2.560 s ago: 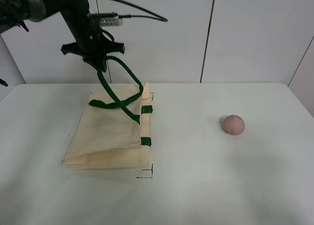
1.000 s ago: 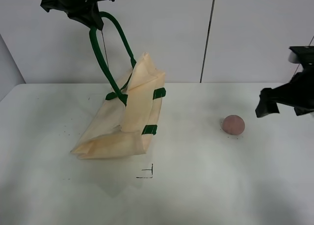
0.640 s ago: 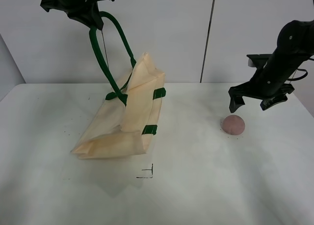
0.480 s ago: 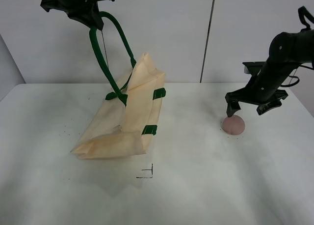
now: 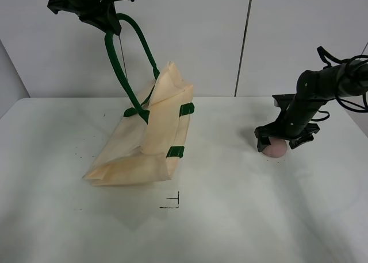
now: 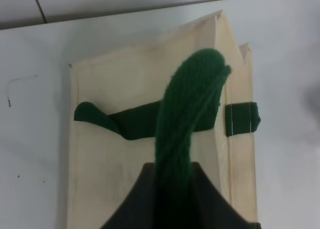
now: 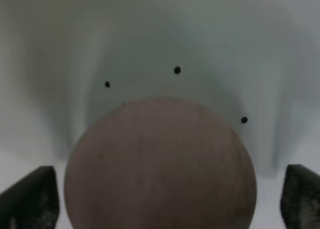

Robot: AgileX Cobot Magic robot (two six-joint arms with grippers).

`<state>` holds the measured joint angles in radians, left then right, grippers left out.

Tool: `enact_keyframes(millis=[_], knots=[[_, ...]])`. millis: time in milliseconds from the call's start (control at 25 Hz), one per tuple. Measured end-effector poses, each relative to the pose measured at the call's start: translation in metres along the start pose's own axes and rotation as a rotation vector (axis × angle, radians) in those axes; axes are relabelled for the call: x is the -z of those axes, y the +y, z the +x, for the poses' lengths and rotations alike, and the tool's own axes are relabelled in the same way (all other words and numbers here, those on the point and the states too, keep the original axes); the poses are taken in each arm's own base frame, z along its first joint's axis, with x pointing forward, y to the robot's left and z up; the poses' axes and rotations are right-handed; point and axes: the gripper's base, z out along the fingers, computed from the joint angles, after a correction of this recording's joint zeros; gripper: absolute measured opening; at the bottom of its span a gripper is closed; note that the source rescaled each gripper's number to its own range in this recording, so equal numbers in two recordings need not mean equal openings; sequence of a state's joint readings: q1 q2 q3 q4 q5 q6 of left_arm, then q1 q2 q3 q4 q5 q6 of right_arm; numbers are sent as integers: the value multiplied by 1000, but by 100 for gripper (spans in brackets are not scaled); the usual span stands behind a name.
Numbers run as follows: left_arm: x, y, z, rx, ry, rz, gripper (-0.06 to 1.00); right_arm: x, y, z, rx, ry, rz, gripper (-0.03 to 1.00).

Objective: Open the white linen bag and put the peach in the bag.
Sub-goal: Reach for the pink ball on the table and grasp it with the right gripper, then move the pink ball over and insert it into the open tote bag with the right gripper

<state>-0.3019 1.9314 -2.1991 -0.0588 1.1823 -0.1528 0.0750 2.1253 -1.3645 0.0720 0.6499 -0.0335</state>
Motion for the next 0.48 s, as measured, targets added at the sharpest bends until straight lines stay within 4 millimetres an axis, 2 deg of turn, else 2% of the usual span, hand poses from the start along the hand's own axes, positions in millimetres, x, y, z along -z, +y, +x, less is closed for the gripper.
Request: enact_keyframes(millis=[40,160,200,320,360,480], knots=[[0,0,0,0,0,0,0,-1,0,0,0,2,0,95],[0,0,0,0,0,0,0,-2,0,0,-1,2,0,68],[0,0,0,0,0,0,0,-2,0,0,-2,-1,-1,49],[2,0,0,-3,-4,1,0,2,0,-2,-3,-13,-2,9],[2,0,0,-3,-4,1,0,5,1,-3,-4,-20,-4,2],[10,-1,0,-9,-20,3,0,22,3,-5,2,-40,-19,0]])
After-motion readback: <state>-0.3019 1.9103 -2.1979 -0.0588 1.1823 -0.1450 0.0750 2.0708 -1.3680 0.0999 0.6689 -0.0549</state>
